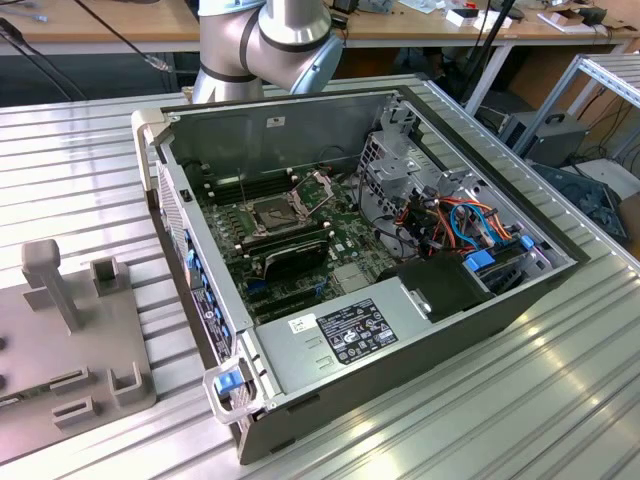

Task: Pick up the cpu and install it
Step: 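Pick up the cpu and move it towards the insertion slot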

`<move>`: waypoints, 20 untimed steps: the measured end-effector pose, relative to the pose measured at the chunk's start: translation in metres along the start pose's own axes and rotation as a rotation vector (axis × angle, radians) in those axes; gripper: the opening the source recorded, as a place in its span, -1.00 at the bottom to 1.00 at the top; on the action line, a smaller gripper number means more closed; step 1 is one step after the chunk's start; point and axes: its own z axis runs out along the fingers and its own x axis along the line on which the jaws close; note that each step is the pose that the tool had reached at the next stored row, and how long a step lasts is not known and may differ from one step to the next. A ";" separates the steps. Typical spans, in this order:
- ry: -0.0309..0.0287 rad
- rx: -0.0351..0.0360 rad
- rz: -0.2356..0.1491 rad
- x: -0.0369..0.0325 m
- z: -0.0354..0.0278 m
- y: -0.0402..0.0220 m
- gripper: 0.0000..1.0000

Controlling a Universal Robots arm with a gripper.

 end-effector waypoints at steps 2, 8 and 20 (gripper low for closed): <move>0.0003 0.0002 0.000 -0.0014 -0.0002 0.0000 0.09; 0.0000 0.0000 0.000 -0.0119 0.0001 0.0006 0.09; 0.0000 0.0000 0.000 -0.0376 0.0004 0.0018 0.09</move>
